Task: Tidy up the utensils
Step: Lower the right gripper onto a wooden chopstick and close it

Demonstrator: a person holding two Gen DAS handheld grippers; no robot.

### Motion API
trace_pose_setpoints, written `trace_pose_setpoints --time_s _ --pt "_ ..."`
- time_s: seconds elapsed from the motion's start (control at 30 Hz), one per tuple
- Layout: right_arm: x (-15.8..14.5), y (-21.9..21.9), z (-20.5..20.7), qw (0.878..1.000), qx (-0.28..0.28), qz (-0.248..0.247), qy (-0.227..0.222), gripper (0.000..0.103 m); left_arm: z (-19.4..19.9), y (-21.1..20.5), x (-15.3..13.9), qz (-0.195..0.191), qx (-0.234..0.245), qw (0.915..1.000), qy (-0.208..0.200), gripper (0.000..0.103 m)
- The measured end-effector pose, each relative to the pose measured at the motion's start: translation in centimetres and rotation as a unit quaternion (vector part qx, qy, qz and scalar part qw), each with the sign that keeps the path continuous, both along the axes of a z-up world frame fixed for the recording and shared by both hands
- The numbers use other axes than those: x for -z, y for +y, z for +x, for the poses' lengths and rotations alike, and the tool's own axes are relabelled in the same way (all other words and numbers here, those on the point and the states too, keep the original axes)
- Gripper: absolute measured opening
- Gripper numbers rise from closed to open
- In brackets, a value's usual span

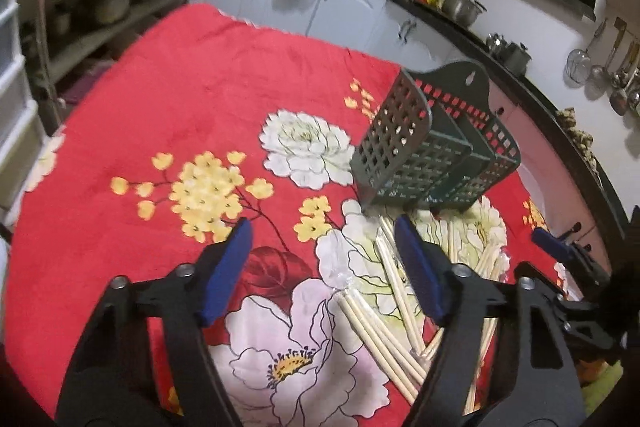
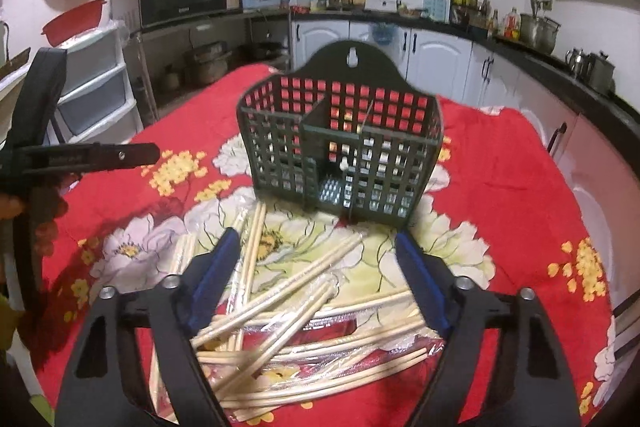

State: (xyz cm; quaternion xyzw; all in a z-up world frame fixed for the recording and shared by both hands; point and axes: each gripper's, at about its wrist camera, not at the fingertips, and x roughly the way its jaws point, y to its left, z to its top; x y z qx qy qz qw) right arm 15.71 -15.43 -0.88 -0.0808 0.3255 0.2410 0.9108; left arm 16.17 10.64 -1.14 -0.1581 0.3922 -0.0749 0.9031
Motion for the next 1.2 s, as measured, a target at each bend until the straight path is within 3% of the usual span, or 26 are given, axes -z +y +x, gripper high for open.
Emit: trace_pose_setpoints --time_s 0.2,0.53,0.8,1.0,1.1,1.17,1.2 --pt "1.7 -0.4 1.3 0.999 0.002 0.003 0.034 0.049 1.2 -0.6 2.3 -0.037 0.045 0.9974 0.043 0.032" --pt "2.7 -1.2 2.3 0.998 0.008 0.007 0.055 0.046 2.8 -2.1 4.9 -0.04 0.089 0.9917 0.084 0.028" --pt "3.8 -1.1 3.5 0.996 0.0 0.004 0.088 0.043 3.8 -2.9 6.3 -0.033 0.096 0.9898 0.099 0.006" --pt "5.1 -1.3 5.3 0.99 0.002 0.031 0.14 0.037 4.6 -3.2 6.4 -0.026 0.104 0.989 0.102 0.002" --pt "5.8 -1.8 6.2 0.983 0.005 0.058 0.173 0.027 5.0 -3.4 6.3 -0.026 0.105 0.9893 0.098 0.002" --pt "6.0 -2.3 6.5 0.979 0.004 0.078 0.187 0.013 5.2 -3.4 6.1 -0.028 0.105 0.9895 0.095 0.002" --pt "6.0 -2.4 6.6 0.979 0.004 0.083 0.189 0.012 5.3 -3.4 5.9 -0.031 0.106 0.9895 0.093 0.002"
